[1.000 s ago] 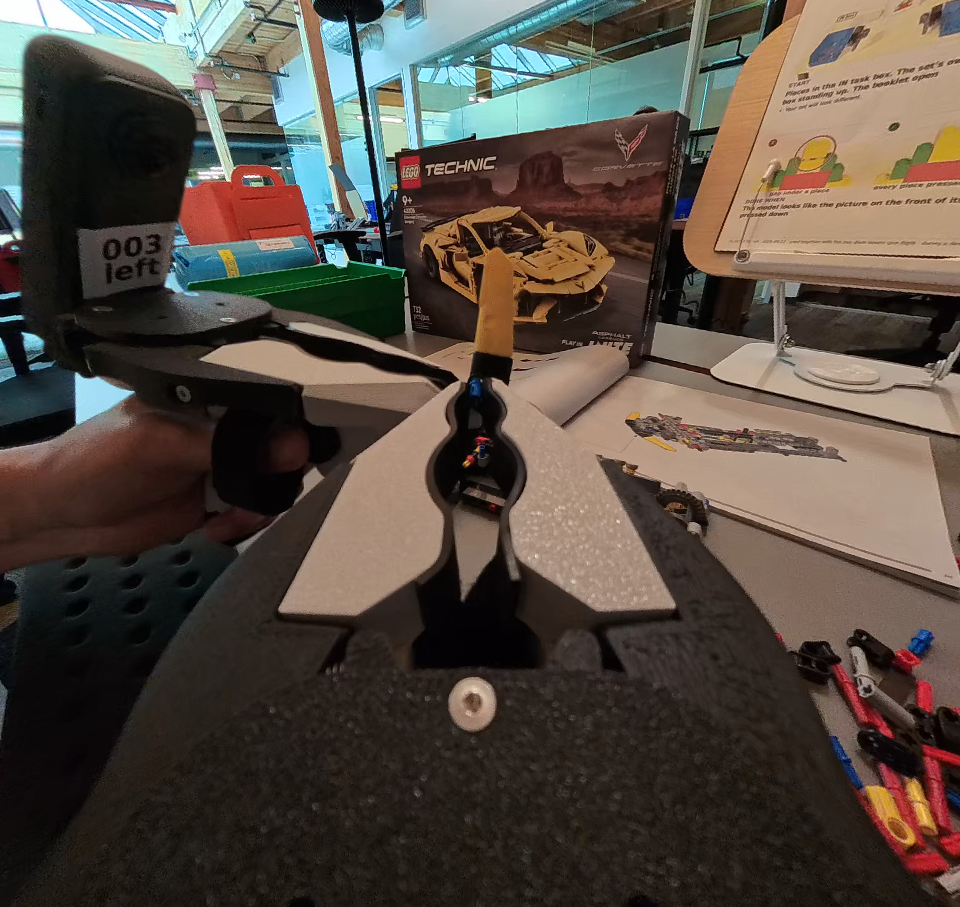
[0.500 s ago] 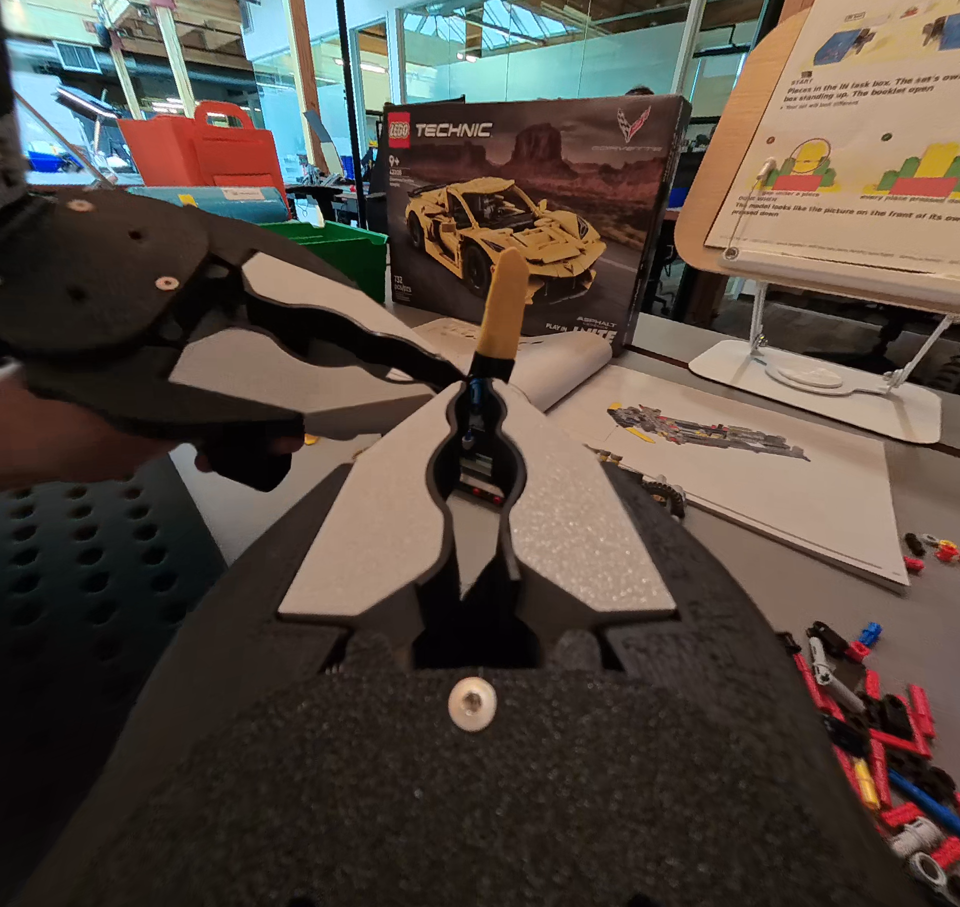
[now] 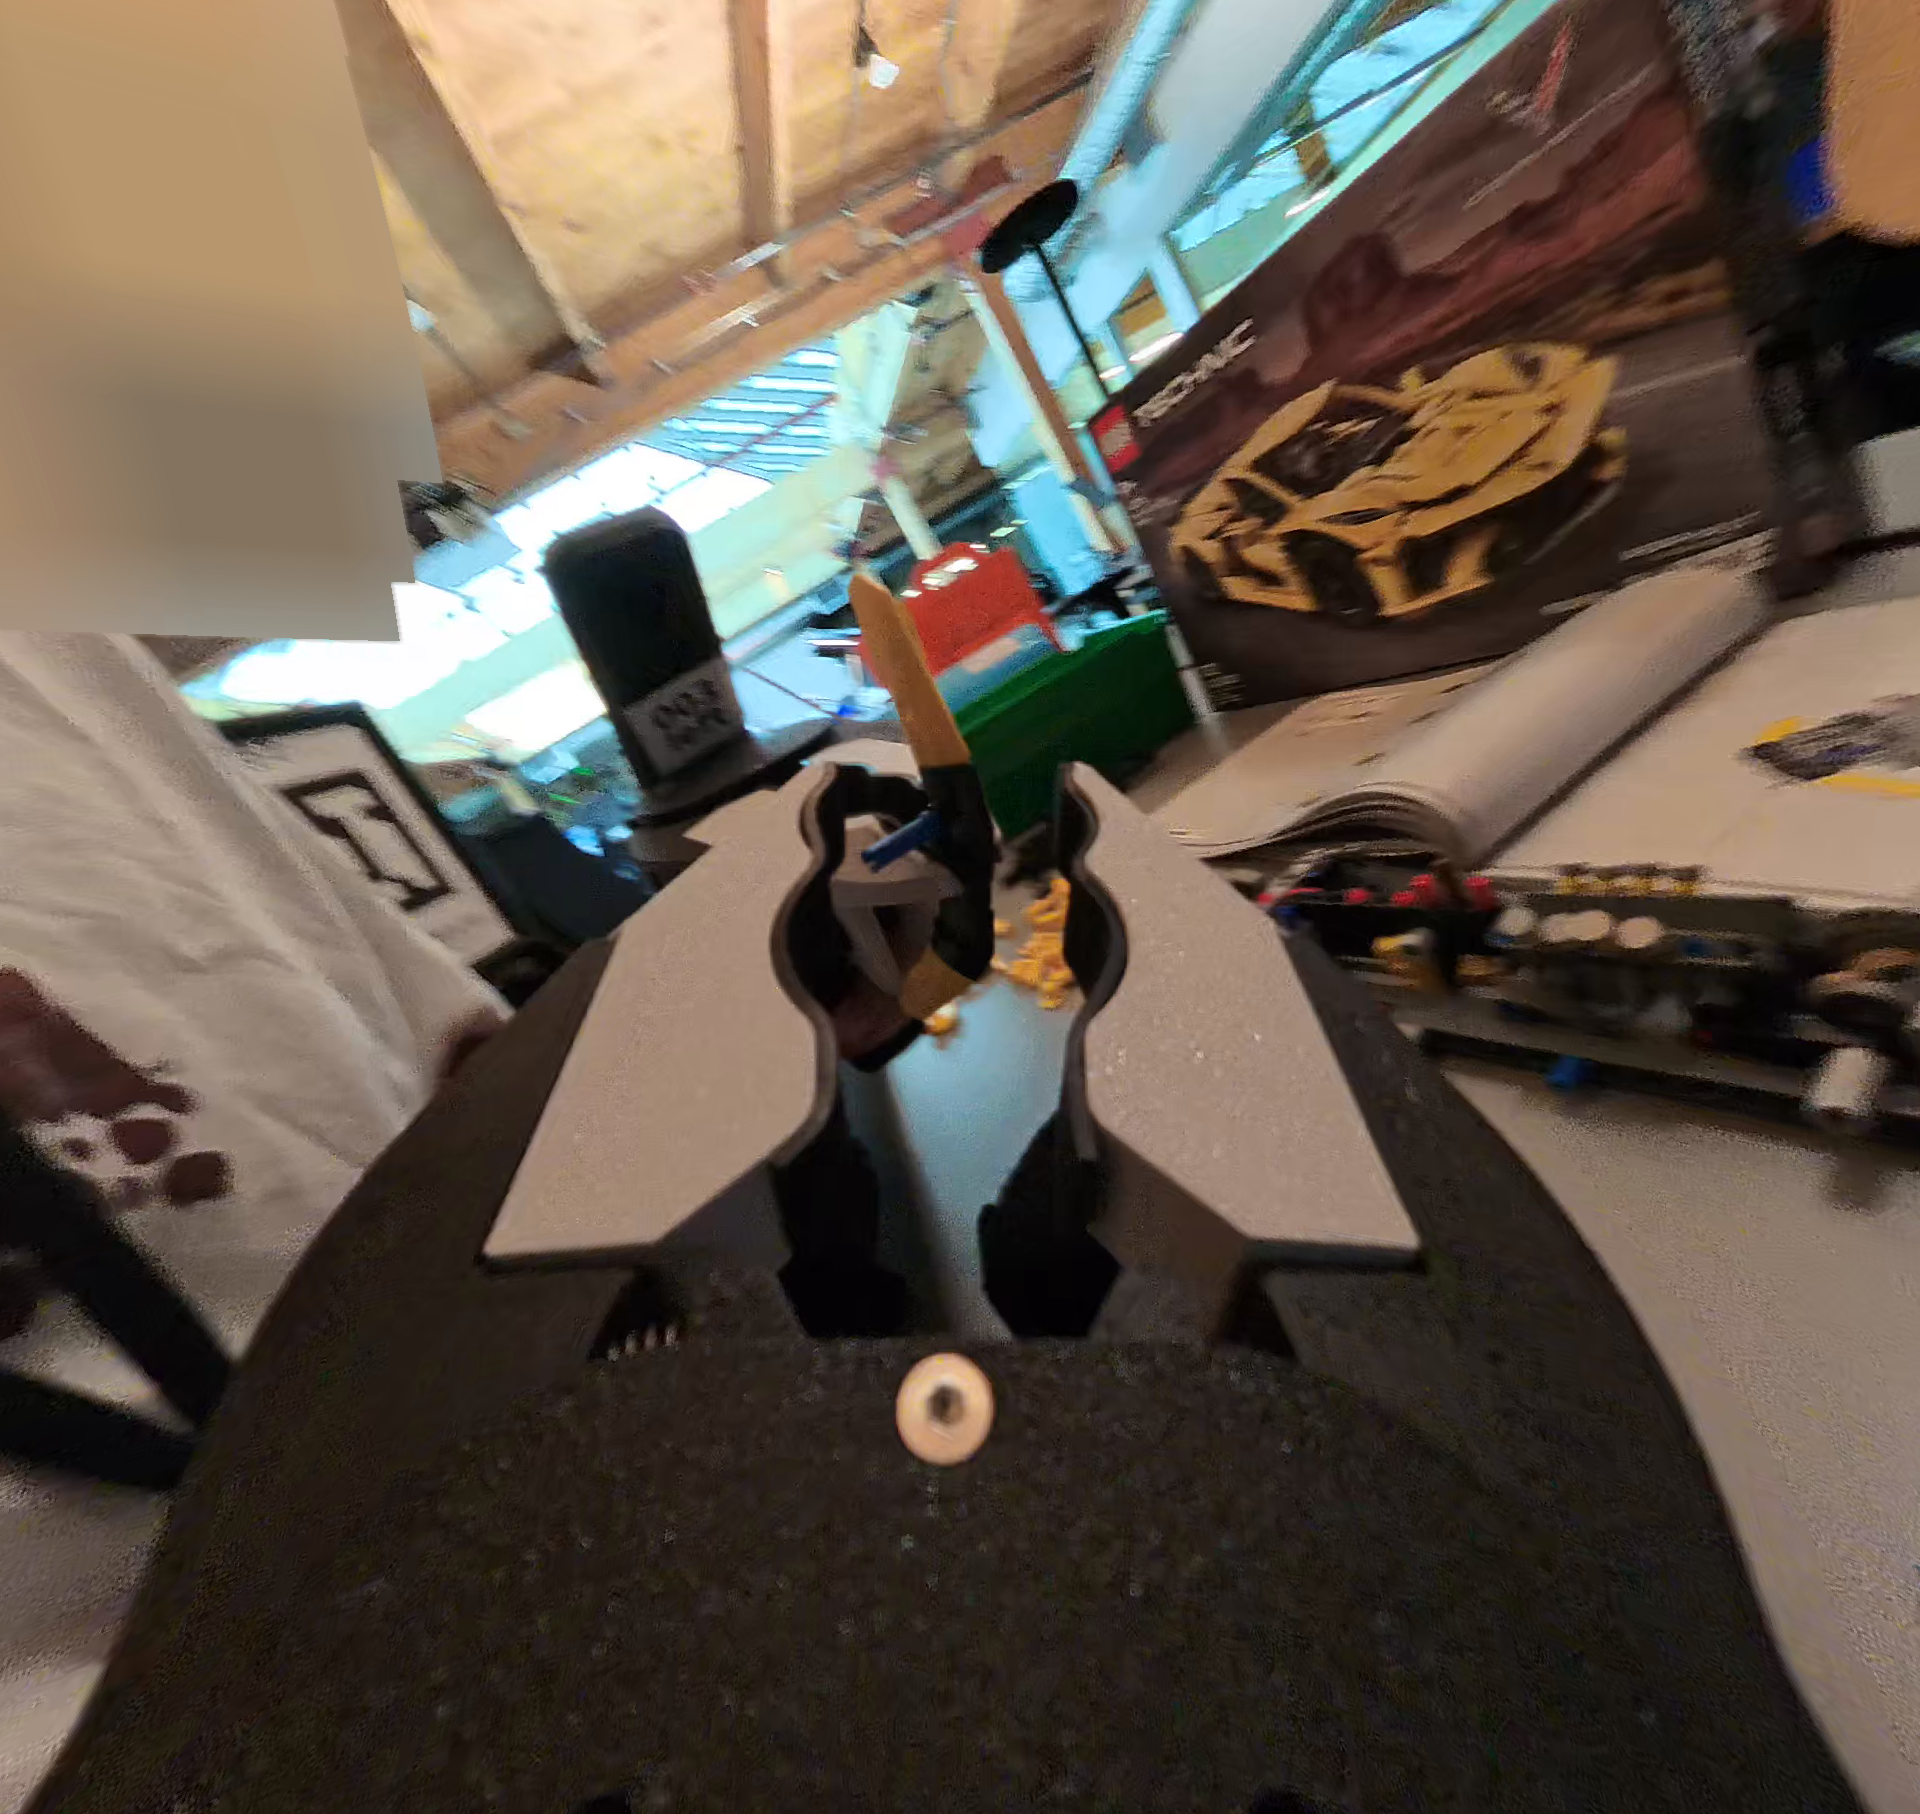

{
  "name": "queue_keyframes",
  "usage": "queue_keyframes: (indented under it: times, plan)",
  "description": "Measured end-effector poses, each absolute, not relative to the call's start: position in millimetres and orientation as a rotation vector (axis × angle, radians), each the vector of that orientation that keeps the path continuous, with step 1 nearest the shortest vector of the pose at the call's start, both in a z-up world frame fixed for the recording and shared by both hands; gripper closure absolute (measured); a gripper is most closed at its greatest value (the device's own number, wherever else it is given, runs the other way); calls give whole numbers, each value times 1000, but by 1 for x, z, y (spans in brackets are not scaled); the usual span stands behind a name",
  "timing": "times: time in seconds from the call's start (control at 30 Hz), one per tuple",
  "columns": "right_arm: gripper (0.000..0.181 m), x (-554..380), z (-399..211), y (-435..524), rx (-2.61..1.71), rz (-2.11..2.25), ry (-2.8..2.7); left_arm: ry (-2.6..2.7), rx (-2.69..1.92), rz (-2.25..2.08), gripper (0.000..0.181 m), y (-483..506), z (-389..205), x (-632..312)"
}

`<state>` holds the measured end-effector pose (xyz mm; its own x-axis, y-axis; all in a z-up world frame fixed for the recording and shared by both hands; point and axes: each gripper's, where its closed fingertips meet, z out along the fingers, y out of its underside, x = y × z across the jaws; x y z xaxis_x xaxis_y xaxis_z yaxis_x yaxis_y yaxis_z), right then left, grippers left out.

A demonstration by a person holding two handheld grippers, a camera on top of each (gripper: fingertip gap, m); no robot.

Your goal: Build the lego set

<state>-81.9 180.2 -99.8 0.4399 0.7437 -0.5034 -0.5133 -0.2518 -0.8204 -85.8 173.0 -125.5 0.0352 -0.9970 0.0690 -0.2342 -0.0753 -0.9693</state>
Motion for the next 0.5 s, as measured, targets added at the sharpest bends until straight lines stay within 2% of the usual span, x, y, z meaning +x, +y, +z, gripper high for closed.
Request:
queue_keyframes:
  times: [0.17, 0.37, 0.5]
  plan:
    - [142, -99, -93, 167, -1329, 1347, -323, 1297, -1430, -1425, 175, 155, -108, -91]
    - [142, -111, -89, 157, -1298, 1365, -412, 1274, -1444, -1503, 175, 150, -108, -99]
    - [156, -117, -91, 154, -1312, 1342, -457, 1304, -1432, -1475, 175, 147, -110, -102]
